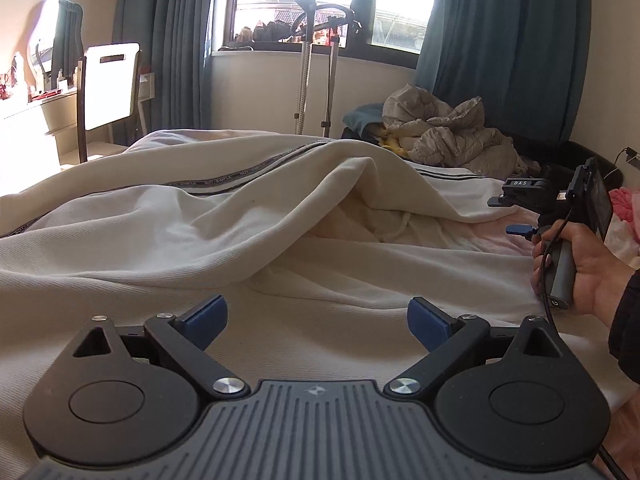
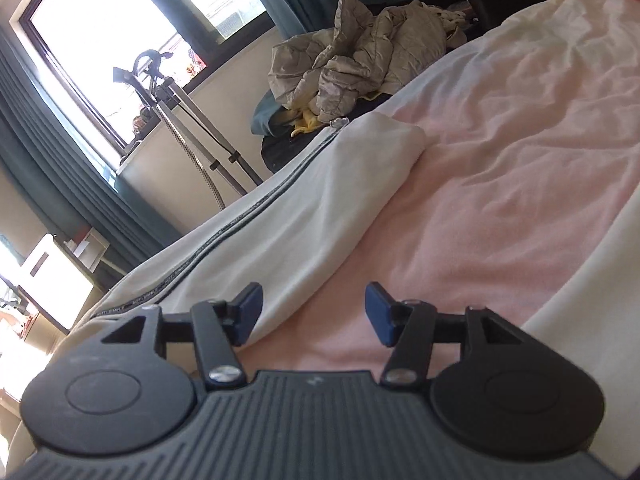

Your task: Fold clothes

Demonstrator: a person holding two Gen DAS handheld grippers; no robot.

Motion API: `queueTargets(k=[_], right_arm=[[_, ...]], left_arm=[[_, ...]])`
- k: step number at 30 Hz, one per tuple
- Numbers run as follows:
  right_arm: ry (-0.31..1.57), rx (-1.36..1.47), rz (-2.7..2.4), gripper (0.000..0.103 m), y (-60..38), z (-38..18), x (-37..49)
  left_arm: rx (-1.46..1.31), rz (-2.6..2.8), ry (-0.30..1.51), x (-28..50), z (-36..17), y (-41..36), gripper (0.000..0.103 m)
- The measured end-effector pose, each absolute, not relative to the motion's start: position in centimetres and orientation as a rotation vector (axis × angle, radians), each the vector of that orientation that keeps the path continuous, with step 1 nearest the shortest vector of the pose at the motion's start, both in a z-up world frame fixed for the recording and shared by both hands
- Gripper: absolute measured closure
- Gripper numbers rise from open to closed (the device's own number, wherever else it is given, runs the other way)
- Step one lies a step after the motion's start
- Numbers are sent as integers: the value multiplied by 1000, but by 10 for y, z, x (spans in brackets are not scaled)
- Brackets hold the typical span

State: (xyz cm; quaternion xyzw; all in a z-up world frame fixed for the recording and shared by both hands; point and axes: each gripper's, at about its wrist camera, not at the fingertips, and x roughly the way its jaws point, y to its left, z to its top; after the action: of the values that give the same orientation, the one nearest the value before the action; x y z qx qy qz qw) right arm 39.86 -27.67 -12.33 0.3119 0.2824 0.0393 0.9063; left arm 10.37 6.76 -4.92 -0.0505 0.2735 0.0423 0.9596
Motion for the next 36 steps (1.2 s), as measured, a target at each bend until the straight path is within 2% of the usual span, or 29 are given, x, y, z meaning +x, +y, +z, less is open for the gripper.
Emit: queueTargets(k=[9,11,12,13,20,27,33,36], right_arm=[[475,677,-37,46,-271,-142,469],[468,653,-98,63,-269,-139,479],[474,622,-119,86,-267,-137,483],[479,584,-115,95,-264,-135,485],[404,450,-158,97,-272,-84,471],[330,419,-284,97,-347,-49,417],[483,487,-404,96,-429,-113,365],[487,585,-347,91,-446,-138,354]], left_arm=[[-263,110,670,133,-76,94,5],[-262,112,665,134,-78,93,5],[-261,113,663,134,-78,93,5],[-261,112,660,135,-79,92,5],[-254,90,610,123,-70,89,5],[-258,74,564,107,-57,86,5],[-252,69,548,102,-53,81,5],[-233,78,557,106,-56,77,5]])
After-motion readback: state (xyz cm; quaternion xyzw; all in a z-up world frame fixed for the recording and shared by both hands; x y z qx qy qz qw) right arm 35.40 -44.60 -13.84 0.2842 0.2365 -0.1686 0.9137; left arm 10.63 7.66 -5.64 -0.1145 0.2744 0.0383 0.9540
